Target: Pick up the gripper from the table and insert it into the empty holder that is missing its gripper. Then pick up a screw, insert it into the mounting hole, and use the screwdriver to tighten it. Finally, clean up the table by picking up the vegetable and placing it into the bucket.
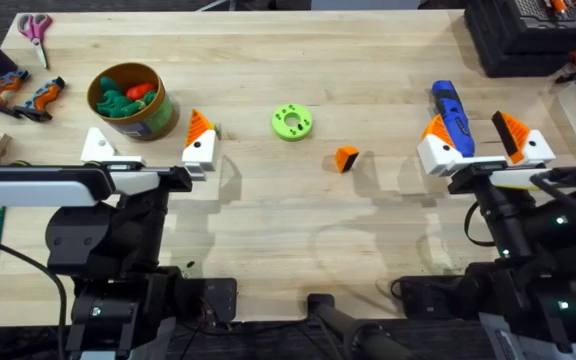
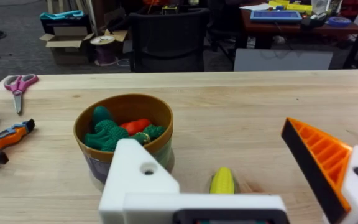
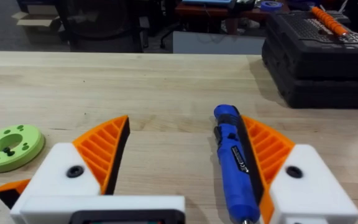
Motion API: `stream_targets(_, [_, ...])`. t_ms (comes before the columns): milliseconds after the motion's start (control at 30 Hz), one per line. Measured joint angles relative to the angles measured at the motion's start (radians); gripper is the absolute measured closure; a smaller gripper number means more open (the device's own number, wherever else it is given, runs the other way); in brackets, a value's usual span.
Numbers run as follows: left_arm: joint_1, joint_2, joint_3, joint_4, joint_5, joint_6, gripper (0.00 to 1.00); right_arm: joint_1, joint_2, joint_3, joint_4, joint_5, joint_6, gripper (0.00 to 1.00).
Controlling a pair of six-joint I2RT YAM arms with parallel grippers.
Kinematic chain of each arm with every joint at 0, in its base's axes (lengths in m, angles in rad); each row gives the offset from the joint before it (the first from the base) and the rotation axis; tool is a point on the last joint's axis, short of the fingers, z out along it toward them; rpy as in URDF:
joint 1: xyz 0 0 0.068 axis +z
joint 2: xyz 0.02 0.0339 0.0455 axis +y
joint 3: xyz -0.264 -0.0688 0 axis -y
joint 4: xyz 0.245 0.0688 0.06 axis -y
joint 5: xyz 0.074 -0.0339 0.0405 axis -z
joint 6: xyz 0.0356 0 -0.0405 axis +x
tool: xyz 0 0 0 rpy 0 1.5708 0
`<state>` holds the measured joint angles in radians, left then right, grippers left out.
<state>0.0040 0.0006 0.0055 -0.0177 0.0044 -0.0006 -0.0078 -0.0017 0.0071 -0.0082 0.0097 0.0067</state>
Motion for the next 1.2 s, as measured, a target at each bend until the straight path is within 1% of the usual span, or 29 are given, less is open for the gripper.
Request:
stream_targets(367, [0.000,0.000,0.000,-0.015,0.000,0.000,0.015,-0.002,0.000,0.000,0.006,0.004,-0.001,0.010])
stream_targets(500, [0.000,0.001,0.014,-0.099,0.002,0.000,0.015,-0.002,0.000,0.000,0.027,0.004,-0.001,0.009])
stream_targets(567, [0.000,0.001,0.057,-0.179,0.003,0.000,0.015,-0.002,0.000,0.004,-0.003,0.004,0.000,0.010])
stream_targets(633, [0.000,0.014,0.125,-0.275,0.003,0.000,0.015,-0.002,0.002,0.024,-0.047,0.004,0.001,0.010])
stream_targets(700, [0.000,0.055,0.210,-0.343,0.004,0.000,0.015,-0.002,0.010,0.055,-0.080,0.004,0.002,0.012])
stream_targets(800, [0.000,0.160,0.359,-0.428,0.004,0.000,0.015,-0.002,0.059,0.135,-0.098,0.004,0.005,0.010])
stream_targets(867, [0.000,0.269,0.470,-0.483,0.005,0.000,0.015,-0.002,0.117,0.213,-0.116,0.004,0.008,0.010])
stream_targets(967, [0.000,0.454,0.638,-0.592,0.006,0.000,0.015,-0.002,0.229,0.340,-0.205,0.004,0.009,0.010])
stream_targets(1100, [0.000,0.711,0.872,-0.763,0.007,0.012,0.015,-0.002,0.419,0.532,-0.399,0.004,0.012,0.010])
stream_targets(1200, [0.000,0.878,1.031,-0.881,0.008,0.022,0.015,-0.002,0.558,0.683,-0.557,0.004,0.012,0.010])
